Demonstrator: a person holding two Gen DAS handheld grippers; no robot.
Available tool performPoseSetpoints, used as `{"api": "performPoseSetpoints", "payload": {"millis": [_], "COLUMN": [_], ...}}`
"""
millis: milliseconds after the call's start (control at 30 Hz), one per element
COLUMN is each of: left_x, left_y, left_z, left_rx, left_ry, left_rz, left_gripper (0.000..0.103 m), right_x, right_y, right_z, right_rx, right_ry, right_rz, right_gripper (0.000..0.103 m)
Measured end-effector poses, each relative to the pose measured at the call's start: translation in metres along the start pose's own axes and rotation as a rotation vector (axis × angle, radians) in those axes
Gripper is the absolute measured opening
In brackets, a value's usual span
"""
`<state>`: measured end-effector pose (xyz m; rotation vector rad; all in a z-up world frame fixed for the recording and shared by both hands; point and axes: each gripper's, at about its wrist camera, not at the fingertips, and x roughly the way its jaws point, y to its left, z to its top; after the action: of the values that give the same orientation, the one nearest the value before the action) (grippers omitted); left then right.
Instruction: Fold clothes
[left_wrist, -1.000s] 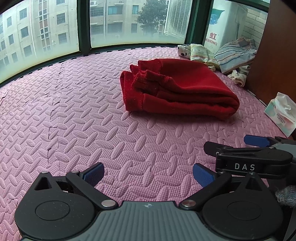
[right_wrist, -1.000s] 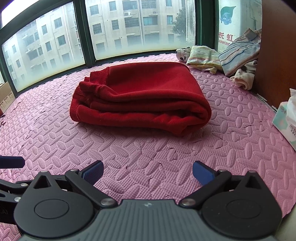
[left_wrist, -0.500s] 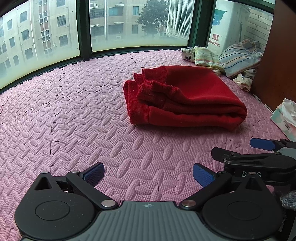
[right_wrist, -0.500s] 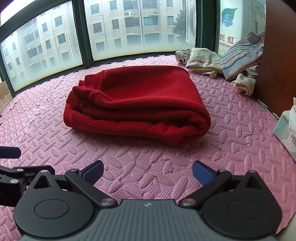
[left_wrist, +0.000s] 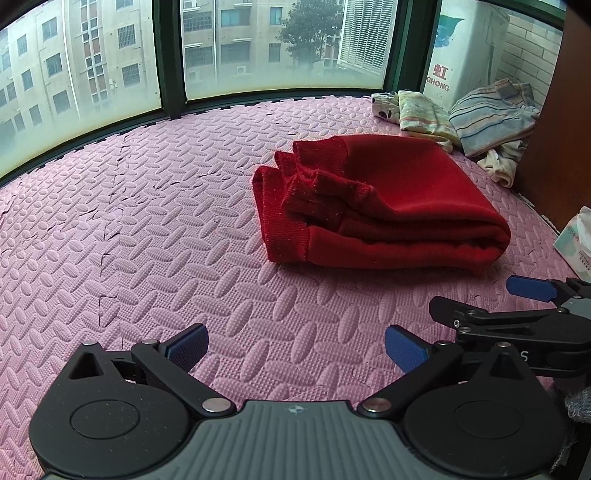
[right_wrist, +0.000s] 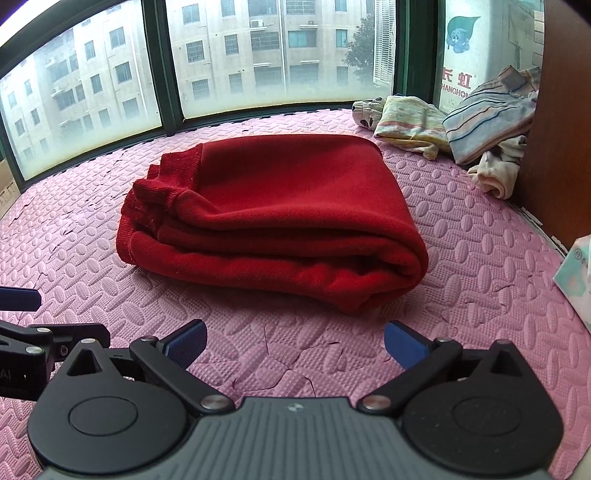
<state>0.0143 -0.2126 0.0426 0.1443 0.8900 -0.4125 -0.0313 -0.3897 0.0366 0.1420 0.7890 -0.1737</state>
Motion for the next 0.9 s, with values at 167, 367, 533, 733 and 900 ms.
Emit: {"api": "performPoseSetpoints", "payload": {"millis": [167, 367, 533, 733, 900], "left_x": [0.003, 0.007, 0.009, 0.011, 0.011], "left_y": [0.000, -0.002, -0.004, -0.006, -0.008], "left_z": [0.004, 0.008, 0.012, 0.016, 0.019], "left_rx": [0.002, 0.008, 0.012, 0.019, 0.021], "left_ry": [0.003, 0.005, 0.007, 0.009, 0.013], "left_rz": [0.001, 0.003, 0.005, 0.003, 0.002], "left_gripper": [0.103, 0.103, 0.103, 0.103, 0.103], "right_x": [0.004, 0.006, 0.007, 0.008, 0.009], "right_y": [0.000, 0.000, -0.002, -0.003, -0.004], "right_z": [0.003, 0.005, 0.008, 0.010, 0.012], "right_rx": [0.001, 0.005, 0.012, 0.015, 0.023], "right_ry": [0.004, 0.005, 0.004, 0.010, 0.016], "right_rz": [0.001, 0.007, 0.008, 0.009, 0.004], "right_gripper": [0.103, 0.103, 0.103, 0.103, 0.103]}}
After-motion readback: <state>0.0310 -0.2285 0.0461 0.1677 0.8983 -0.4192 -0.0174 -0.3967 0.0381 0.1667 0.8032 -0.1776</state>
